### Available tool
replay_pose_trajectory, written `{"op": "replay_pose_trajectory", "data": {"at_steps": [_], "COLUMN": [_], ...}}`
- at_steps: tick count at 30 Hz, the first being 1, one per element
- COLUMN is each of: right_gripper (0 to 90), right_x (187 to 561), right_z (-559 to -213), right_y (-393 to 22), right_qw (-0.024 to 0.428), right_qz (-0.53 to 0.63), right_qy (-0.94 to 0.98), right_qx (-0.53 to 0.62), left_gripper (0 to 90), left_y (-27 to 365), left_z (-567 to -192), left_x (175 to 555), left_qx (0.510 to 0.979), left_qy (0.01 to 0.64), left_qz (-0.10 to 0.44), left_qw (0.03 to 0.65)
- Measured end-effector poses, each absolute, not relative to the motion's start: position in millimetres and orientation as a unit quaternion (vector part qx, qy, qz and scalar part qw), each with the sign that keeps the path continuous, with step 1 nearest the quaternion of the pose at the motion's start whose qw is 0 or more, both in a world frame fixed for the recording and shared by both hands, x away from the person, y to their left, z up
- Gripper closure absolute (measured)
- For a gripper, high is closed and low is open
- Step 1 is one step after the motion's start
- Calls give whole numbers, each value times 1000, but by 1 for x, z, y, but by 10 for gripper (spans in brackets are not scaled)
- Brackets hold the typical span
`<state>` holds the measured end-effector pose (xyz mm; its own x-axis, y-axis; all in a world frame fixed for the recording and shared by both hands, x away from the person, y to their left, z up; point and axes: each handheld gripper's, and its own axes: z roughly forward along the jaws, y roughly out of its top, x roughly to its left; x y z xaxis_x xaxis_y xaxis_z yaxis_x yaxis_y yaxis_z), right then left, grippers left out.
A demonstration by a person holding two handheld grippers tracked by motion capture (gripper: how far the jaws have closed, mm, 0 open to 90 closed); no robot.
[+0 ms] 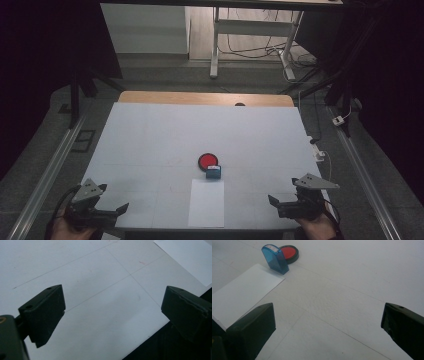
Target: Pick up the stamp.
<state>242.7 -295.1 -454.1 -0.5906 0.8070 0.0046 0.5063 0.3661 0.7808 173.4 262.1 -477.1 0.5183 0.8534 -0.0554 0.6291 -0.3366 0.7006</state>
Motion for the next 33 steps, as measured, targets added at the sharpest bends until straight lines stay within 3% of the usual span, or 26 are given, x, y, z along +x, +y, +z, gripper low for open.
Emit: {"op": "replay_pose_trajectory", "data": {"at_steps": [17,33], "right_gripper": [0,0], "right_x": [244,242], "right_z": [-455,-452], "right_y": [-294,-289], "right_qw": [166,169], "right_qz": [395,398], "right_qy": [817,825], "right_qx": [387,363], "left_gripper": [50,0], "left_y": [259,261], "left_z": [-478,-478], "left_x": [177,177], "left_qx": [807,800], "left_qy": [459,470], "left_qz": [145,145], "left_qw": [341,344]}}
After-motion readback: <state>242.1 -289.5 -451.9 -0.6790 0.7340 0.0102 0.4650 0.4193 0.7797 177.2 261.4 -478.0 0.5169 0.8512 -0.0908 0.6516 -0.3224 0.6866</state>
